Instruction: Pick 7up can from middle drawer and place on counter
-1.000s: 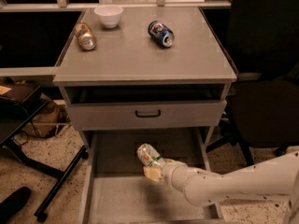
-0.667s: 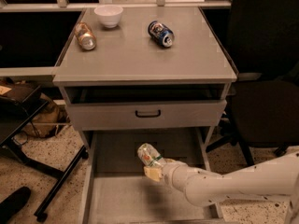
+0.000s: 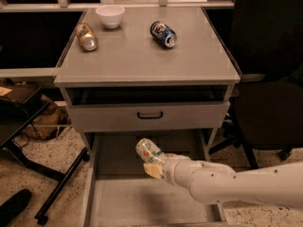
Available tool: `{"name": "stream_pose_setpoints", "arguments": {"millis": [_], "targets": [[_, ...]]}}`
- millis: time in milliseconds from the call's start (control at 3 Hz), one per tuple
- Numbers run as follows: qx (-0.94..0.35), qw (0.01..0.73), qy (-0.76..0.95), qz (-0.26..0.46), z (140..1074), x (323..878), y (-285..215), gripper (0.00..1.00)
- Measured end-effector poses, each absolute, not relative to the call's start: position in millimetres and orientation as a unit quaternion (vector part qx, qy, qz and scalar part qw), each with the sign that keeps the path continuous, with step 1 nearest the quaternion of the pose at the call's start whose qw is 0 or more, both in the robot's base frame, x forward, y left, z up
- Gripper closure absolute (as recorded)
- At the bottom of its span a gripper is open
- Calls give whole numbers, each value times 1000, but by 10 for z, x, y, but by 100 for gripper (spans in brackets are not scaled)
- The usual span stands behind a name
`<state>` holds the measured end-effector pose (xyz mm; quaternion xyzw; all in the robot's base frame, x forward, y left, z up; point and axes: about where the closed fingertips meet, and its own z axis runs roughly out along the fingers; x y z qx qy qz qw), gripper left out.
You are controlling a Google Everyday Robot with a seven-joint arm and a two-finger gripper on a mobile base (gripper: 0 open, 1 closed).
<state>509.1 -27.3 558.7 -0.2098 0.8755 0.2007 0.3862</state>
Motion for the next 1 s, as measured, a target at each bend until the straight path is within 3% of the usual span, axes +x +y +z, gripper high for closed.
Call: {"name": "stream_pose_setpoints", "arguments": {"millis": [1000], "targets": [[-277,465,819,192,8145,5457,305,100]]}}
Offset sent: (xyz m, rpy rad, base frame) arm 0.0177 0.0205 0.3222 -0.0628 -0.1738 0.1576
